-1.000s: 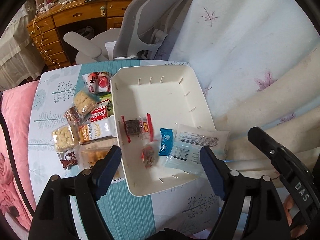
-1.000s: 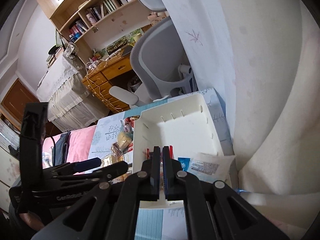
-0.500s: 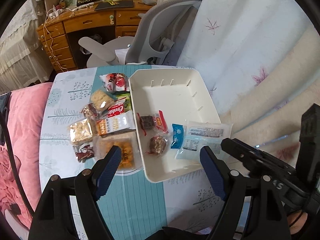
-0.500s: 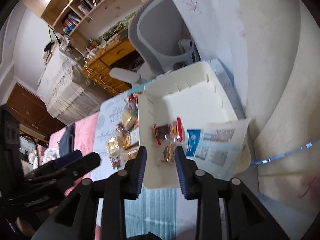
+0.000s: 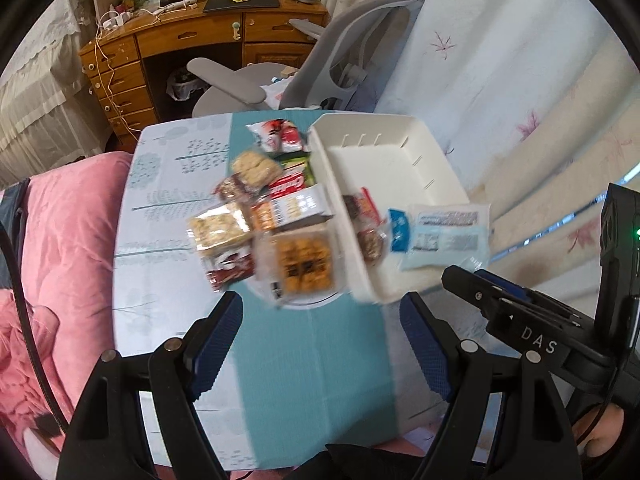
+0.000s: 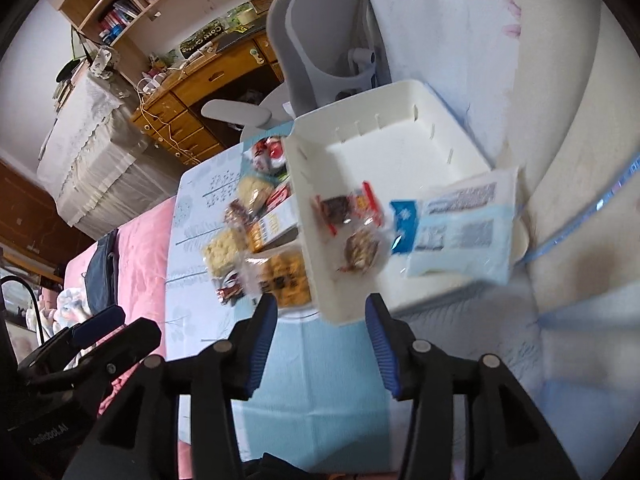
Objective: Organize snacks
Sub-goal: 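Move both tools toward the cookie tray pack and cracker pack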
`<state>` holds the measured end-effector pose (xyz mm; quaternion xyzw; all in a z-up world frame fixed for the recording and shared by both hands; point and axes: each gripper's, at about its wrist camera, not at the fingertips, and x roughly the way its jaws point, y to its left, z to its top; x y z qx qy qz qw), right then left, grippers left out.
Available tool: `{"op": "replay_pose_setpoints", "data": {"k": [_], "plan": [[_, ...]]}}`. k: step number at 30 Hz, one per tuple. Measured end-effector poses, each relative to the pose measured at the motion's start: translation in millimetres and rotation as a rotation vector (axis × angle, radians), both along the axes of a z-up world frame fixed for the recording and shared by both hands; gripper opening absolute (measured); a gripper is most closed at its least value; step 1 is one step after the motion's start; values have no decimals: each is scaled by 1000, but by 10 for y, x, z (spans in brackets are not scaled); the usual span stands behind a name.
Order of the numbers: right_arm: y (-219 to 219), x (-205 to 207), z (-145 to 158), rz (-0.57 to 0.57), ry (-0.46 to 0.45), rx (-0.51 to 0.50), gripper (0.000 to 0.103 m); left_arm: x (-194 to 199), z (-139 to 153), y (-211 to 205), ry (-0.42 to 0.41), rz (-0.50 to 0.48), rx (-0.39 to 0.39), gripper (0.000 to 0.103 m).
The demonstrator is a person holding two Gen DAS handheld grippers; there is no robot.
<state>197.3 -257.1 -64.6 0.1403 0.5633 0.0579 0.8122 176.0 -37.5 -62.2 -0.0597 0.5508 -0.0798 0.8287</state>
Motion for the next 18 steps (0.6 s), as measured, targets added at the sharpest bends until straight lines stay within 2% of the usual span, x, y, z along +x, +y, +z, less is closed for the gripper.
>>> {"op": "replay_pose_setpoints", "data": {"k": [2, 12, 18], "plan": [[164, -89, -3, -18, 1, -8, 53, -42, -13, 123, 3, -14, 10, 80], [771, -392, -60, -126, -9, -23, 55, -105, -144, 713, -4, -133, 80, 80], [990, -446, -80, -200, -14, -39, 61, -26, -217, 889, -30, -208, 96, 80]]}}
